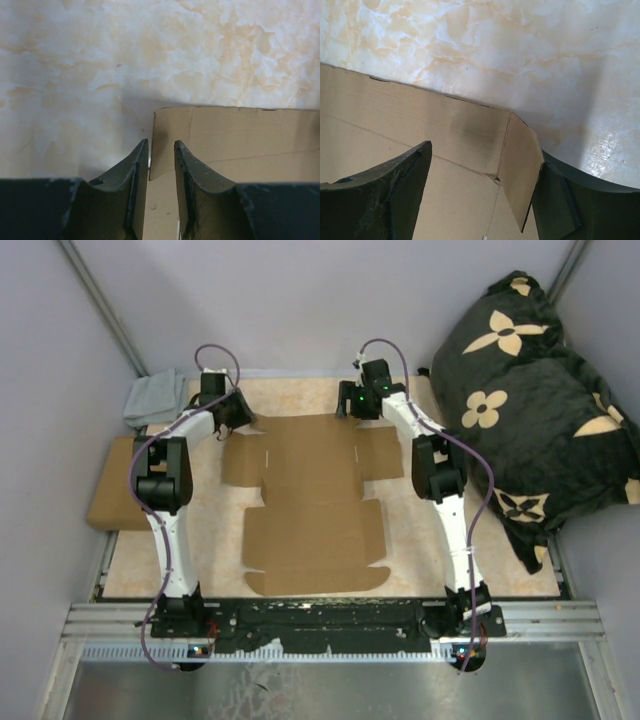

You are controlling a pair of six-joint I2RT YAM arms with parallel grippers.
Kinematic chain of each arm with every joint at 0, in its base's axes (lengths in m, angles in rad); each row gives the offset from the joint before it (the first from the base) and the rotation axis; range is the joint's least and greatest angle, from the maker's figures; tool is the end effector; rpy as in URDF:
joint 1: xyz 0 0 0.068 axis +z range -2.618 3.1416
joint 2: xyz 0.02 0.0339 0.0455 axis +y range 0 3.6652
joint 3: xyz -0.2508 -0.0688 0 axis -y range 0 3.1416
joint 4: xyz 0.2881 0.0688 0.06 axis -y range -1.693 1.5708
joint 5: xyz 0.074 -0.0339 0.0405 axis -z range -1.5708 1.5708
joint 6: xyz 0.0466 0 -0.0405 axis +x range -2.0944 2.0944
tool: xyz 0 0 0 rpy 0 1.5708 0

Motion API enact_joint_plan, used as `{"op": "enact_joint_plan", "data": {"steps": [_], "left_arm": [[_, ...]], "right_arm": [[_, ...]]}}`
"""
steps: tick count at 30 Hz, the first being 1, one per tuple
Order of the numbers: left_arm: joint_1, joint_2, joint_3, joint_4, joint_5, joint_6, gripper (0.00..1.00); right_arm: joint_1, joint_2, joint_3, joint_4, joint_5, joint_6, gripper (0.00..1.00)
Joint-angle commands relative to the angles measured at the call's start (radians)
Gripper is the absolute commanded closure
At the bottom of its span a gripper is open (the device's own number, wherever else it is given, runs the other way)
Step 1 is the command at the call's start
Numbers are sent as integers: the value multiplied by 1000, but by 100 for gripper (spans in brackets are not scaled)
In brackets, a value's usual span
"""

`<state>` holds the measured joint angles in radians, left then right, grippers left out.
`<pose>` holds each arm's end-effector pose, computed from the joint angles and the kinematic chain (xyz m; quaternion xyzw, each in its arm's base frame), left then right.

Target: Fold the paper box

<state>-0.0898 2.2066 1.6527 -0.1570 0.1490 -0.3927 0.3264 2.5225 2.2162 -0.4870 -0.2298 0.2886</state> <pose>0.5337 -0.0550 0.1364 -0.1061 0.9008 -0.1650 0.3875 0.5657 0.2027 0.1443 -0.0608 0.9183 0.2151 0.3268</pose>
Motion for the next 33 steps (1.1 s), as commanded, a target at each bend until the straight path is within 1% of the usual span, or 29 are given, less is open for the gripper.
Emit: {"op": "enact_joint_plan", "data": {"steps": [1,8,14,17,25,33], "left_arm": [[-1,18,-14,95,118,-40,67],[-13,19,-22,131,170,-62,68],[-26,17,-17,136,176,-65,69],[-36,20,-10,139,183,-68,69],[-71,71,49,126,196,-73,69],[-74,137,97,122,222,-104,69]], "right_arm": [[14,-87,-6,7,-11,-9,25],[27,-114,-7,5,-4,-20,25],[43,-139,-5,1,37,-36,24],[50,-136,1,2,33,-39,24],[57,-74,56,-19,8,-30,23],[59,21,121,-49,-31,-23,22]]}}
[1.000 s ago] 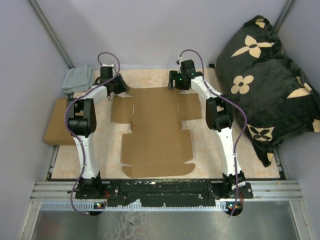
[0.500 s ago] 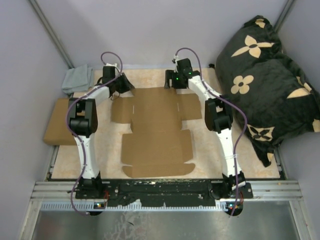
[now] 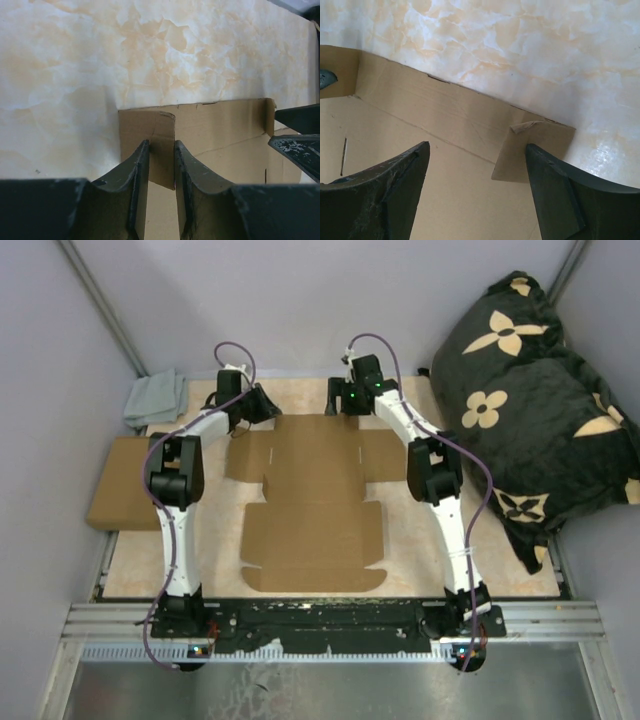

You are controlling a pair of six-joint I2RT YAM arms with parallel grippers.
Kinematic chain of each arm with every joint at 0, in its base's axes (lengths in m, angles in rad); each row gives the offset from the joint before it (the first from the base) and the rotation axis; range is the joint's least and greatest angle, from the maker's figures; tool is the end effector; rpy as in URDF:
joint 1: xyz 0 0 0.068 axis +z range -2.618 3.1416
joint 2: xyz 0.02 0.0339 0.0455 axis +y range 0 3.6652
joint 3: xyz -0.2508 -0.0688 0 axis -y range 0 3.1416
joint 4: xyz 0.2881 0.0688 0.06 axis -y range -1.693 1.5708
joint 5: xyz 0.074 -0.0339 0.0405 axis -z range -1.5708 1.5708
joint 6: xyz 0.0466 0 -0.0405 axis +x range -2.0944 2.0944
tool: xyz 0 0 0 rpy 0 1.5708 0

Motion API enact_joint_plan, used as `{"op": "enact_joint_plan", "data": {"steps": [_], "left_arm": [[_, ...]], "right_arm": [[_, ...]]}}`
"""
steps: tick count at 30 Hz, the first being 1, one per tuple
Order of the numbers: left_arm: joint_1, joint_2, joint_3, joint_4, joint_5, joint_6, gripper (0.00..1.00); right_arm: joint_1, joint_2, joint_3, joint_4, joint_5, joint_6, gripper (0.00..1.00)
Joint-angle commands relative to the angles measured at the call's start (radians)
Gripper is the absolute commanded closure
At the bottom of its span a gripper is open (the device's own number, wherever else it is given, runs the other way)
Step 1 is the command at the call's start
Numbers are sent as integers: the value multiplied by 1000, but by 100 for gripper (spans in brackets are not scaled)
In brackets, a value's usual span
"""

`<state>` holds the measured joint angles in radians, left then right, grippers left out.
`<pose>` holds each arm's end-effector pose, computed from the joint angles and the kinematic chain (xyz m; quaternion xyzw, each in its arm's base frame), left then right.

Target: Fold the paper box

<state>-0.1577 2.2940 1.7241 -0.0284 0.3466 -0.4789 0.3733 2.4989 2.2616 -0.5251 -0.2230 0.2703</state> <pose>0.5489 -0.1033 0.1302 -0.0597 0.8725 -0.2888 0.3895 0.5561 0.2289 0.1719 -0.0907 0.9102 0.2207 0.3384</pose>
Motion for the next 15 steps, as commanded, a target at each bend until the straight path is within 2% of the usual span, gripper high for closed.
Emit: {"op": "enact_joint_plan", "data": {"steps": [1,15], "left_arm": [[-6,56,27,-9,26,-23,69],[-28,123,84,-93,49,-42,67]], "right_arm": [[13,60,90,-20,-40,-4,21],[13,114,47,-29,-39,10,22]]}}
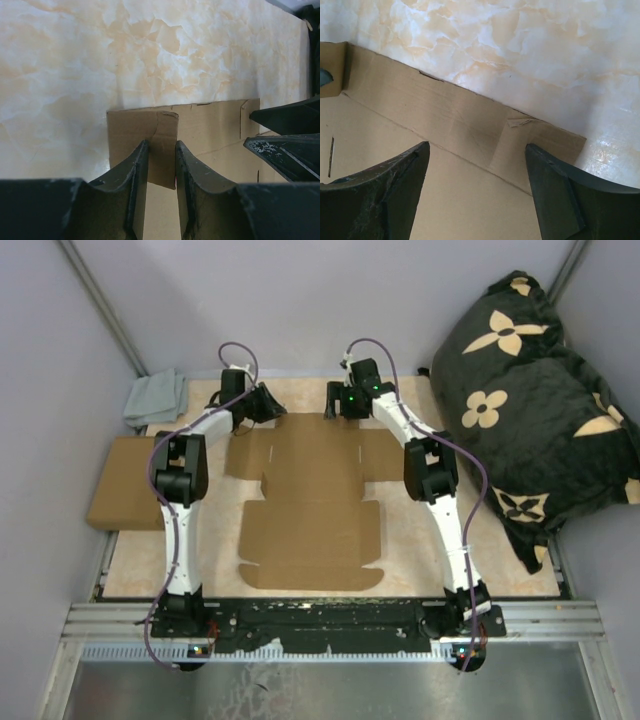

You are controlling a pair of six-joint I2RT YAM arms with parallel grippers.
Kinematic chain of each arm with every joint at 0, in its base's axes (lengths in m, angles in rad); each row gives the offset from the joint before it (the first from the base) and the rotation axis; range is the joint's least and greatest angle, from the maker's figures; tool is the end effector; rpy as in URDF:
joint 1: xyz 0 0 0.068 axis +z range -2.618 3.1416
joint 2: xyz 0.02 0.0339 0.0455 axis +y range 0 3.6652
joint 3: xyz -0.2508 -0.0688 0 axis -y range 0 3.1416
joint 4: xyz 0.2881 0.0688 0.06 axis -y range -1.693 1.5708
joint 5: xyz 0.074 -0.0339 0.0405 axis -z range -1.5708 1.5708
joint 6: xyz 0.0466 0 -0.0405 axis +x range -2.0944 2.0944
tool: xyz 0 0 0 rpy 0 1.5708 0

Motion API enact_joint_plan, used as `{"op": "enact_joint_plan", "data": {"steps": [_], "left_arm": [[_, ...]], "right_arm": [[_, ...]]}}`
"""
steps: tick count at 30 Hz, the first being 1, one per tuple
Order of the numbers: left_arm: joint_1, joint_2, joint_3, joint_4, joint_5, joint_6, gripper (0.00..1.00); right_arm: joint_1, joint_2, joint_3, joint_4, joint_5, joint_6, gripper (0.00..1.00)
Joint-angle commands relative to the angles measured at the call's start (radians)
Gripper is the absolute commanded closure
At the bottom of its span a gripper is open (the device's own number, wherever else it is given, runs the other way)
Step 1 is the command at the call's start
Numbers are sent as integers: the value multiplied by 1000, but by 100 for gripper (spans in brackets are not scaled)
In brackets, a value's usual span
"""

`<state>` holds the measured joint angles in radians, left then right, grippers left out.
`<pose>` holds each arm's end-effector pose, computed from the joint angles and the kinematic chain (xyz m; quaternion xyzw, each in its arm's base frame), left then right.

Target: Fold the paper box

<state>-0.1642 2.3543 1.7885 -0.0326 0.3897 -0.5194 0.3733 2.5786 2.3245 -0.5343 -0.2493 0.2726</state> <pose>0.5586 -0.1105 0.1214 -0.0642 0.8697 -0.3149 0.3745 0.5638 0.2332 0.1485 -0.0935 0.9137 0.2291 0.3223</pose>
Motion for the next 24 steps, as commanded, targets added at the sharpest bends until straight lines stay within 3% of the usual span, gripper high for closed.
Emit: {"op": "enact_joint_plan", "data": {"steps": [1,24], "left_arm": [[-23,57,14,-86,6,-2,66],[-40,-73,-4,-96,-14,31,63]], "right_arm": [[13,33,-18,-21,-12,8,22],[13,28,-22,-14,-10,5,22]]}}
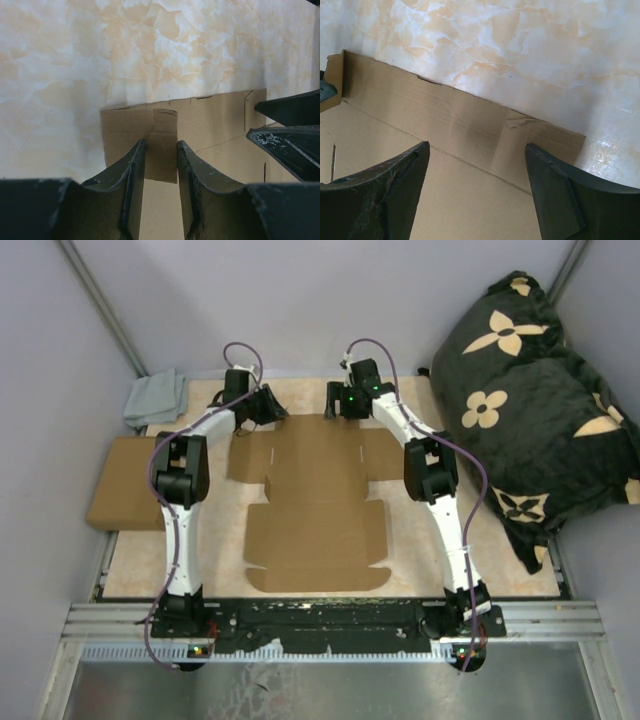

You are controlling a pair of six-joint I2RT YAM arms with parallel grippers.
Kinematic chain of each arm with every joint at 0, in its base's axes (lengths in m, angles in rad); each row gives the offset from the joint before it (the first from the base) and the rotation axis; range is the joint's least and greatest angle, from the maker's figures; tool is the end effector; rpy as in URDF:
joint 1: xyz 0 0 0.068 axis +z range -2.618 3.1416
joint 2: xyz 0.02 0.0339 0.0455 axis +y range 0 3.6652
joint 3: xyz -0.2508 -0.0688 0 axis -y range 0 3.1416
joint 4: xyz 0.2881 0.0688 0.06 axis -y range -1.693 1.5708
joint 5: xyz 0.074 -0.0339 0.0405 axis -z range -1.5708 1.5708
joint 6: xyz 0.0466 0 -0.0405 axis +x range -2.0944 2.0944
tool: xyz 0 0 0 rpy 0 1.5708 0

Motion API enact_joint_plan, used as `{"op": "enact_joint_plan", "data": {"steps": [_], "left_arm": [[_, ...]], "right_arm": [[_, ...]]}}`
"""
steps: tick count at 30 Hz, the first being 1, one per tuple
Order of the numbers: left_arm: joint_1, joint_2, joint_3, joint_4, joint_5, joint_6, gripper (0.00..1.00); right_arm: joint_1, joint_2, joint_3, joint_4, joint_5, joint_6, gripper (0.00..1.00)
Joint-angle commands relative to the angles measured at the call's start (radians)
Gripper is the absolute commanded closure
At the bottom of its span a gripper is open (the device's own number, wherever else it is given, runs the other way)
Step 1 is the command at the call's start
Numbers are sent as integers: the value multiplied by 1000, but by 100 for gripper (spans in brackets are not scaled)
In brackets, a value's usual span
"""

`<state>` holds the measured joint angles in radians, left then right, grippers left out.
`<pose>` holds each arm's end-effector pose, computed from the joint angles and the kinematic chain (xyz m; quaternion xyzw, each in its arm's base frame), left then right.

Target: Fold the paper box

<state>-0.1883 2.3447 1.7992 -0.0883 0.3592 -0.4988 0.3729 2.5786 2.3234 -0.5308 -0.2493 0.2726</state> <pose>0.5544 -0.1223 0.1250 -0.0561 0.8798 -0.2997 0.3646 0.5641 0.2330 0.1484 -0.0934 0.9133 0.2293 0.3234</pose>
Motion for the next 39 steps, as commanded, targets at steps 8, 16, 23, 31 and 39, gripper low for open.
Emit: {"op": "enact_joint_plan", "data": {"steps": [8,16,23,31,39], "left_arm": [[-4,-88,-38,-32,13,4,62],[10,-170,-72,1,-30,-10,61],[23,-148,-72,15,22,-20,52],[92,-304,-302,172,-90,-59,68],[148,-434,-393,208,-219,-29,100]], "right_arm": [[14,22,-30,-14,-8,4,22],[13,18,-38,-8,-4,2,22],[14,13,-39,-7,-10,4,22],[11,5,-47,-9,2,-6,22],[11,11,-49,-1,-2,2,22]]}}
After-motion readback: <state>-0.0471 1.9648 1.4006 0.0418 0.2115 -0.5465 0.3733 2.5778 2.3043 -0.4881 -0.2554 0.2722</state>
